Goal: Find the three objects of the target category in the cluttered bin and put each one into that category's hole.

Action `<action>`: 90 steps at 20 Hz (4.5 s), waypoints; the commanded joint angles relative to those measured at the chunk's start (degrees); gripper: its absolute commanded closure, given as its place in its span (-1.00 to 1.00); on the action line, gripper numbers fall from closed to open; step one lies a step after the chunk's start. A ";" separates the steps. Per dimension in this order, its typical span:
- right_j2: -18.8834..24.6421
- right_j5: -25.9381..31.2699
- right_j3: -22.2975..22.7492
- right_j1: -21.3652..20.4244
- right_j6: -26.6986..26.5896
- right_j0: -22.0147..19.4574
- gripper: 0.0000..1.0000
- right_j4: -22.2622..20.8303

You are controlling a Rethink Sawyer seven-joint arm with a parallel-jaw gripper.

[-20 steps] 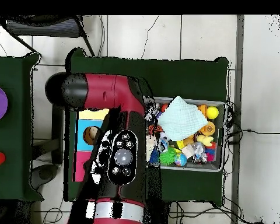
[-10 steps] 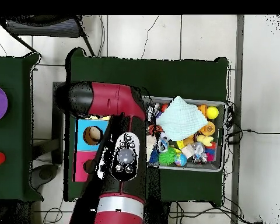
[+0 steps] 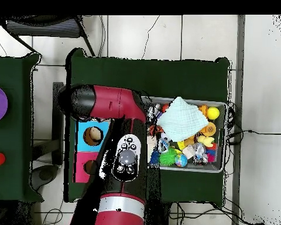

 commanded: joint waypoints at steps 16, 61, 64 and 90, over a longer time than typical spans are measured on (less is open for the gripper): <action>2.53 3.84 -2.57 0.33 10.91 0.17 1.00 3.06; 8.06 -18.92 3.01 16.69 7.75 -1.85 1.00 8.45; 7.25 -16.24 2.83 15.58 7.24 -1.70 1.00 8.71; 1.13 7.16 -3.56 -6.35 -7.27 -5.87 1.00 -3.69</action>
